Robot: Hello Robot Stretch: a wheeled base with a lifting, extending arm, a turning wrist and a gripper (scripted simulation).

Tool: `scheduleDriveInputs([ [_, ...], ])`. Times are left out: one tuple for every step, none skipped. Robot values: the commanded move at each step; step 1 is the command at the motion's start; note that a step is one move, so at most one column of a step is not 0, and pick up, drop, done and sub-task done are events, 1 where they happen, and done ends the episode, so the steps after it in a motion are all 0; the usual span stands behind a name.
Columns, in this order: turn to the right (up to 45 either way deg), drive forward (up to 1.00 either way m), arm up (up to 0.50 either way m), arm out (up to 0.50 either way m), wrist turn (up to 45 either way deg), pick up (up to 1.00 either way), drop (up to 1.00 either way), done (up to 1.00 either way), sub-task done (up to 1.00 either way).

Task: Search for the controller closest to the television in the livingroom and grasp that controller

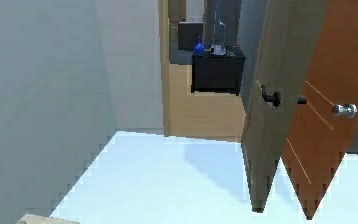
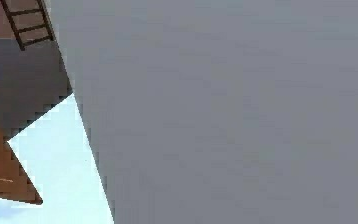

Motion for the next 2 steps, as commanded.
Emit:
scheduleDriveInputs([
  [9.0,0.0,0.0,0.0,0.0,0.0,0.0,0.0,0.0],
  [0.0,1.0,0.0,0.0,0.0,0.0,0.0,0.0,0.0],
])
